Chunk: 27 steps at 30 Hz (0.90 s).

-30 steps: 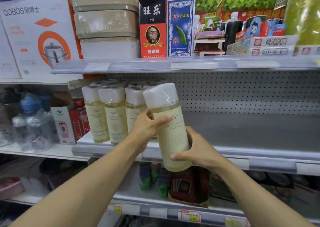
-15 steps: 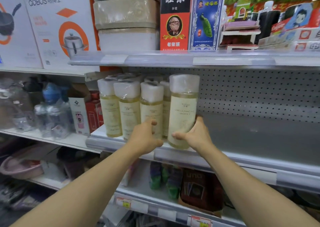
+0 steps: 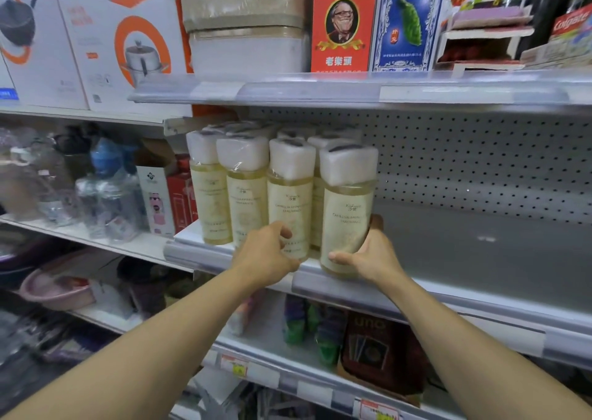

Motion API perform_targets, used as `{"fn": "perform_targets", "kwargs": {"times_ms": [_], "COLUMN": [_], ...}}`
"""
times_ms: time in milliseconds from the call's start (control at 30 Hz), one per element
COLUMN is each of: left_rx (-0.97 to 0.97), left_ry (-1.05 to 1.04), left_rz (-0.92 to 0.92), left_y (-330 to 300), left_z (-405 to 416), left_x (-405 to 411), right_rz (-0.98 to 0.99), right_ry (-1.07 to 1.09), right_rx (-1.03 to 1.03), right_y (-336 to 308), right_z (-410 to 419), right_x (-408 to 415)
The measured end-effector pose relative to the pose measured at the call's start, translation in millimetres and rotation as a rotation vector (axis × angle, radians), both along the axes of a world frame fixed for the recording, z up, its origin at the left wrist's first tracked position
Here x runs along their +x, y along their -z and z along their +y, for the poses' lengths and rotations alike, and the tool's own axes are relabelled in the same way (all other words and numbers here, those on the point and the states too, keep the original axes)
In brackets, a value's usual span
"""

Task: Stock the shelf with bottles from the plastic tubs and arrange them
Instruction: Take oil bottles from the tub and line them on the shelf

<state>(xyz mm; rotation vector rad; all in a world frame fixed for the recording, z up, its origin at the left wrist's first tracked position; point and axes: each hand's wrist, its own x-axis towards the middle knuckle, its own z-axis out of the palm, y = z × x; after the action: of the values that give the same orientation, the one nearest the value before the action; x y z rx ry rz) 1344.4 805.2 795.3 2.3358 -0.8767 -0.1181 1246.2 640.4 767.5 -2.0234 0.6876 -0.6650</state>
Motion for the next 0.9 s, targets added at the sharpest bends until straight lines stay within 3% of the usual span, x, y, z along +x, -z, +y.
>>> {"fn": "perform_targets", "kwargs": {"times_ms": [733, 900], "left_rx": [0.056, 0.072], "left_ry": [0.018, 0.053], "left_rz": [0.015, 0.013], "left_y": [12.5, 16.3], "left_z": [17.4, 26.1], "left_x": [-8.1, -13.6], "right_rz": [0.18, 0.286], "right_ry": [0.012, 0.089], "right_rx": [-0.074, -0.204], "right_y": [-4.1, 2.3], "right_z": [14.9, 29.5], "right_x": [-0.3, -22.6]}}
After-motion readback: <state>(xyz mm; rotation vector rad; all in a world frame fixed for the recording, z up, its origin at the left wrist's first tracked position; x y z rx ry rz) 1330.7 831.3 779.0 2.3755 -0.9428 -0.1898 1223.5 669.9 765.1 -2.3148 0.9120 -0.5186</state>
